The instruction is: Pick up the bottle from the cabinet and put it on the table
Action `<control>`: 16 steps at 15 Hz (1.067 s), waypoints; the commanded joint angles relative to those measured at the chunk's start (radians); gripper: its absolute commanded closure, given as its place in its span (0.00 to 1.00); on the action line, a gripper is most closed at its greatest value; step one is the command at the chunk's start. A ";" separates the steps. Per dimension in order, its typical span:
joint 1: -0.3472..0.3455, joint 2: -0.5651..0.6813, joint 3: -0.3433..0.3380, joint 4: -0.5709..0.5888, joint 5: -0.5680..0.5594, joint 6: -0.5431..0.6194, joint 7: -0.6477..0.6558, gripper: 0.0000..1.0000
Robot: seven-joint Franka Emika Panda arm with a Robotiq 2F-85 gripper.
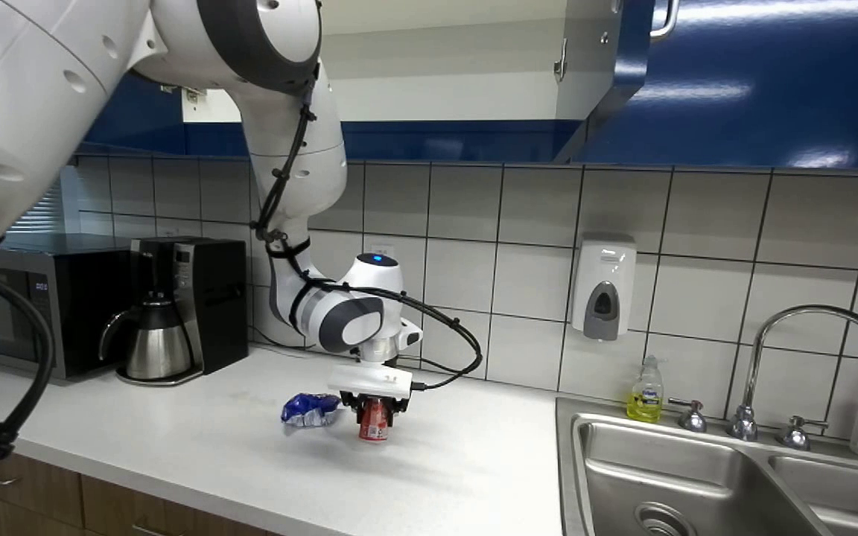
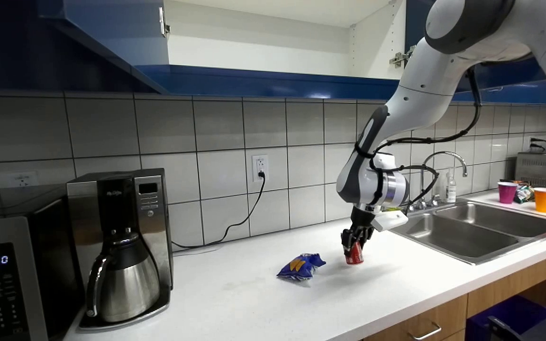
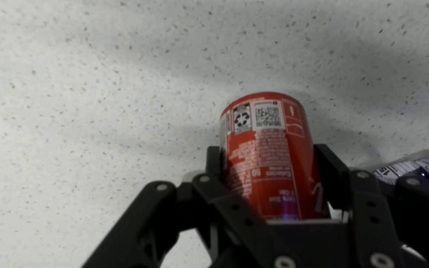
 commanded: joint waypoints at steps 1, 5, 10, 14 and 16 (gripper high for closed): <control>-0.109 0.042 0.100 0.014 -0.064 0.094 0.009 0.62; -0.190 0.088 0.166 0.015 -0.156 0.158 0.038 0.62; -0.261 0.131 0.212 0.015 -0.277 0.206 0.098 0.62; -0.278 0.141 0.212 0.011 -0.366 0.225 0.159 0.62; -0.293 0.133 0.220 0.005 -0.398 0.208 0.184 0.10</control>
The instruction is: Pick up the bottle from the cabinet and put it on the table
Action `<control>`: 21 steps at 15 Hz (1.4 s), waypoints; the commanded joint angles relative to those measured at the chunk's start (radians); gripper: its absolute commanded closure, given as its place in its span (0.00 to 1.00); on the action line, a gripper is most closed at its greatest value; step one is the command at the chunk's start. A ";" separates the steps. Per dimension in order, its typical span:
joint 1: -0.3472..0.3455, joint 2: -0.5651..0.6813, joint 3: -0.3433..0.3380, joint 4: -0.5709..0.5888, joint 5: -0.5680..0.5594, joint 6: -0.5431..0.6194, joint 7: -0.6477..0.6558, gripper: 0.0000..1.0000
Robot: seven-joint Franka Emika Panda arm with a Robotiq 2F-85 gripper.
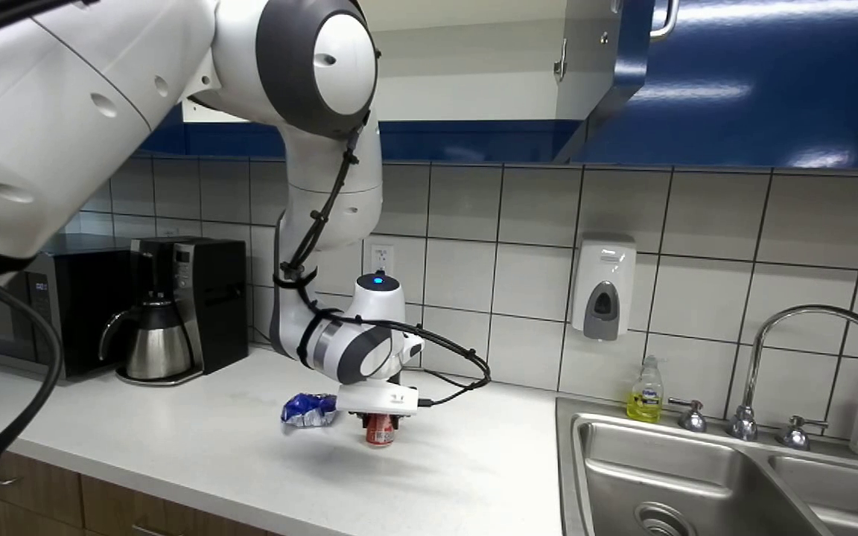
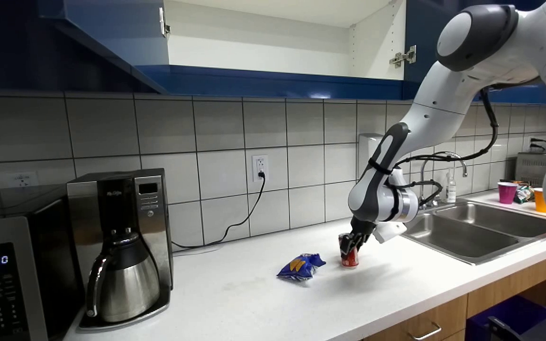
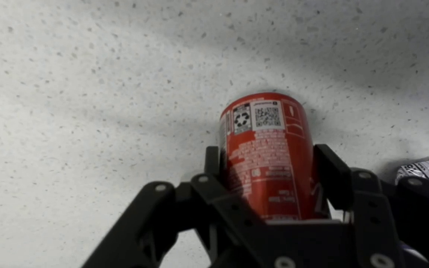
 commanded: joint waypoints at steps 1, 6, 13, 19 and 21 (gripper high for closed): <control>-0.046 -0.006 0.029 -0.010 -0.074 -0.002 0.063 0.05; -0.099 -0.062 0.064 -0.040 -0.106 -0.045 0.099 0.00; -0.192 -0.133 0.148 -0.070 -0.073 -0.126 0.077 0.00; -0.202 -0.202 0.172 -0.087 -0.024 -0.213 0.052 0.00; -0.203 -0.236 0.183 -0.093 0.010 -0.252 0.041 0.00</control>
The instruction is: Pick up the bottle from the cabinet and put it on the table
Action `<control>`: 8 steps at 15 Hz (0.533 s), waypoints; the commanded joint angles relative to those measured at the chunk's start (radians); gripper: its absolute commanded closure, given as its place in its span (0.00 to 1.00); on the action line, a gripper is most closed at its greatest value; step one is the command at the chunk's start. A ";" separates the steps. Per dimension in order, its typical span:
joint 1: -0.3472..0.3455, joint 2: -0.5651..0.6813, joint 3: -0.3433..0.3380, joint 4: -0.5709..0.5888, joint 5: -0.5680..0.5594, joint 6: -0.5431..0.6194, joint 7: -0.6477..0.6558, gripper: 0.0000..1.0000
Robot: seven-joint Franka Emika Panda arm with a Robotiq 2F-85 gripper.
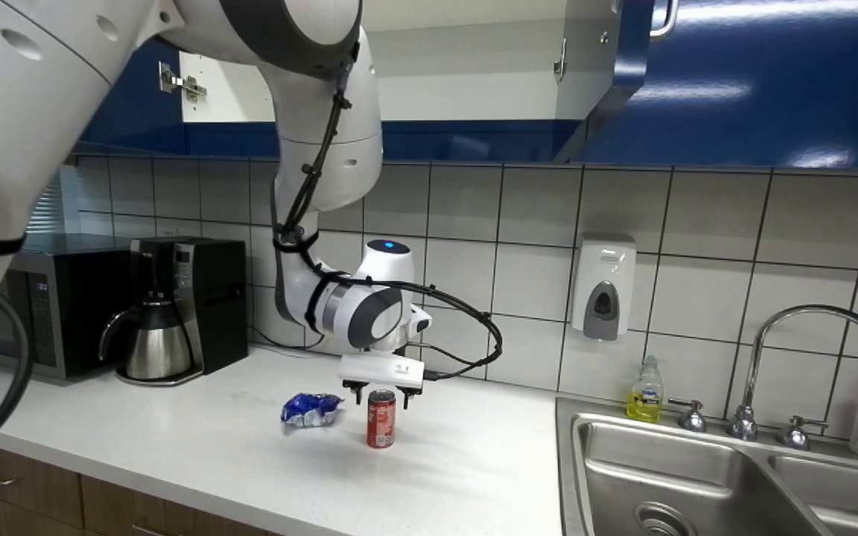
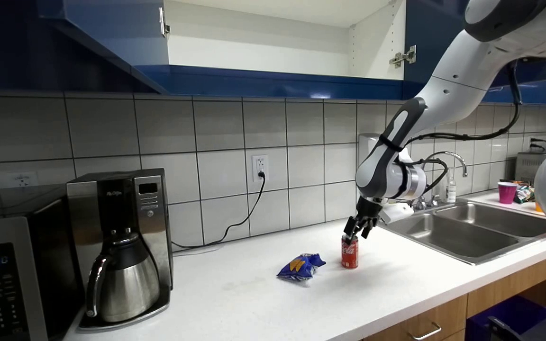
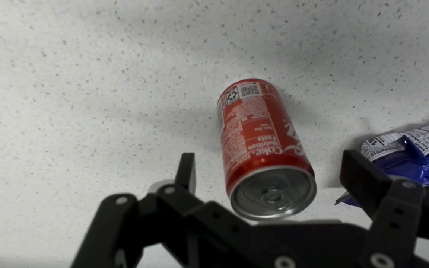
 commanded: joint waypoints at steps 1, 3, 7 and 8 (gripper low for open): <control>-0.019 -0.106 0.036 -0.039 0.071 -0.094 -0.023 0.00; -0.007 -0.147 0.035 -0.045 0.117 -0.139 -0.041 0.00; 0.064 -0.238 -0.021 -0.050 0.206 -0.236 -0.081 0.00; 0.088 -0.260 -0.041 -0.050 0.225 -0.262 -0.094 0.00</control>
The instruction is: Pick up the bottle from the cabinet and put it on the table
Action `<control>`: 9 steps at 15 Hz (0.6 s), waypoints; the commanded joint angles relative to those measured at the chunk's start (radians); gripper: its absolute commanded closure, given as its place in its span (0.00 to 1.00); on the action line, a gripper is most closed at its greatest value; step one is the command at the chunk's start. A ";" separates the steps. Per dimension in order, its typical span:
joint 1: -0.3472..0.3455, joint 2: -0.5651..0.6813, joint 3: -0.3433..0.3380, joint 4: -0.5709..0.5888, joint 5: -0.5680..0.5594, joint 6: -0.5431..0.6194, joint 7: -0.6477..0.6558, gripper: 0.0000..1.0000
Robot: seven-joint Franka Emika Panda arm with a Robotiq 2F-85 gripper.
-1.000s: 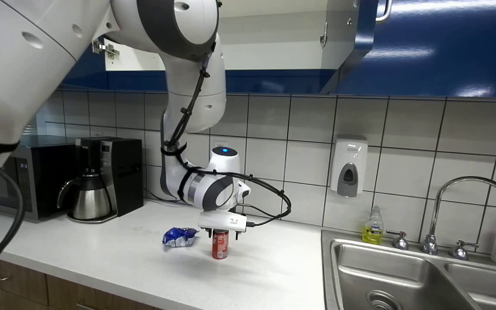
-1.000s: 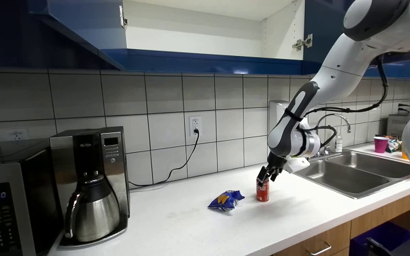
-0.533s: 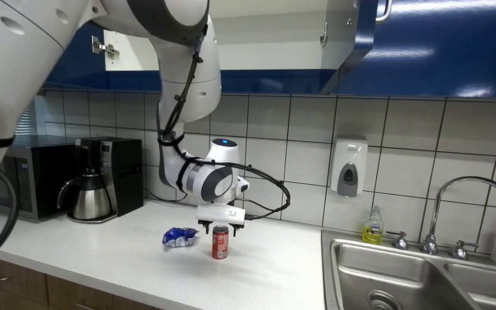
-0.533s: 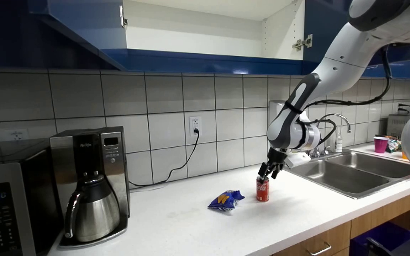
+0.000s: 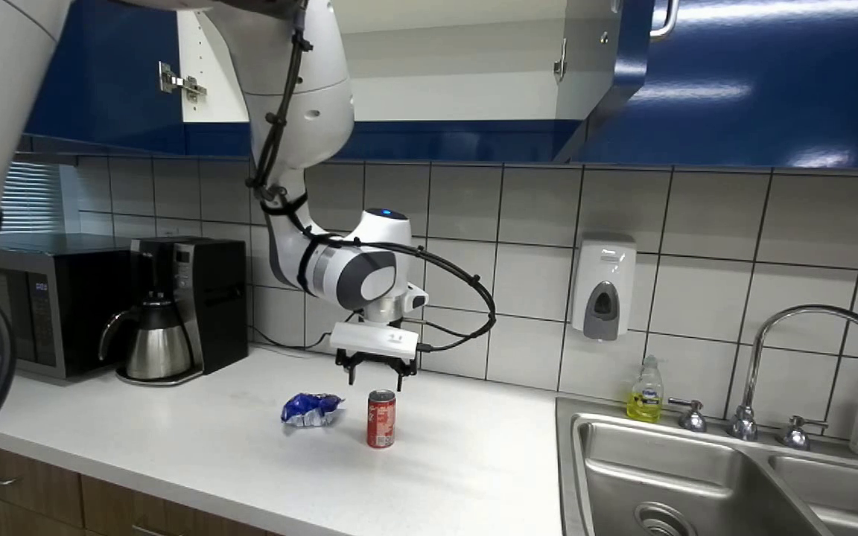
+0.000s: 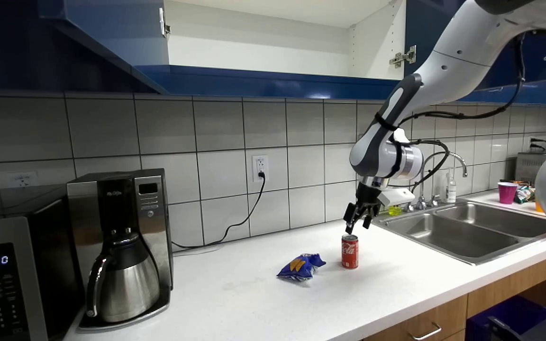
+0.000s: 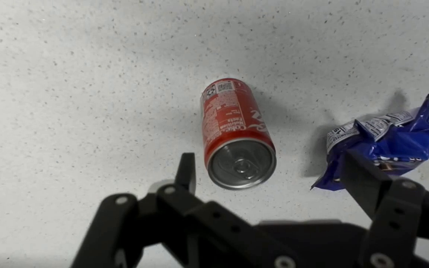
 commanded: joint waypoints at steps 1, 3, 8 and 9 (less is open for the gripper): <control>0.092 -0.124 -0.081 -0.025 0.081 -0.113 -0.059 0.00; 0.162 -0.172 -0.146 -0.026 0.112 -0.167 -0.074 0.00; 0.356 -0.253 -0.337 -0.003 0.096 -0.329 -0.085 0.00; 0.386 -0.269 -0.367 -0.001 0.091 -0.356 -0.087 0.00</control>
